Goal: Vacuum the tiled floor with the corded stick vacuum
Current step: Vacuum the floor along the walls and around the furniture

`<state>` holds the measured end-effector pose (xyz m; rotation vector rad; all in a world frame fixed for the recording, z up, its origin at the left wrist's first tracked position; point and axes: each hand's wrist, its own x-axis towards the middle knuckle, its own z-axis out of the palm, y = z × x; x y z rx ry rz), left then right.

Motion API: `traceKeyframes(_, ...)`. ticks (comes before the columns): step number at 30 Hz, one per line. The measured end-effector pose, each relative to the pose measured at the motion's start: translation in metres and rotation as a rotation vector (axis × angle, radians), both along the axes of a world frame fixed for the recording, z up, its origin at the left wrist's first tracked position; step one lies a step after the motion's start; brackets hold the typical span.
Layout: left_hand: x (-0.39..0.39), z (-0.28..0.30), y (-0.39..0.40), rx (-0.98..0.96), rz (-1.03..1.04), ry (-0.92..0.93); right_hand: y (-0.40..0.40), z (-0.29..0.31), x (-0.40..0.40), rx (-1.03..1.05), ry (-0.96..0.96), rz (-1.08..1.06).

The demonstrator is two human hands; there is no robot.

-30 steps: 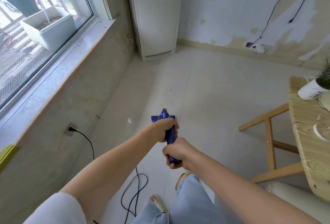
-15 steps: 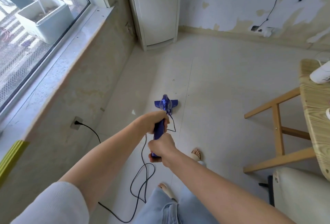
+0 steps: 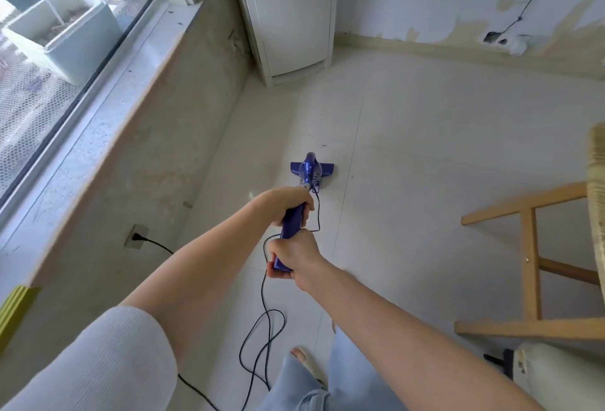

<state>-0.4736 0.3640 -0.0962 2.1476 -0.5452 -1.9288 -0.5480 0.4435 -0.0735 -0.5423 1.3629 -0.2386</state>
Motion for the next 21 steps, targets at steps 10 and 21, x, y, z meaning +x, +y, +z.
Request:
traceKeyframes(10,-0.022,-0.029,-0.116,-0.05,0.198,0.016,-0.128,-0.031,-0.028,-0.06,0.106,0.192)
traceKeyframes(21,-0.043,-0.022,-0.165,-0.056,0.231,0.063,-0.179,0.002,-0.065,-0.096,0.138,0.289)
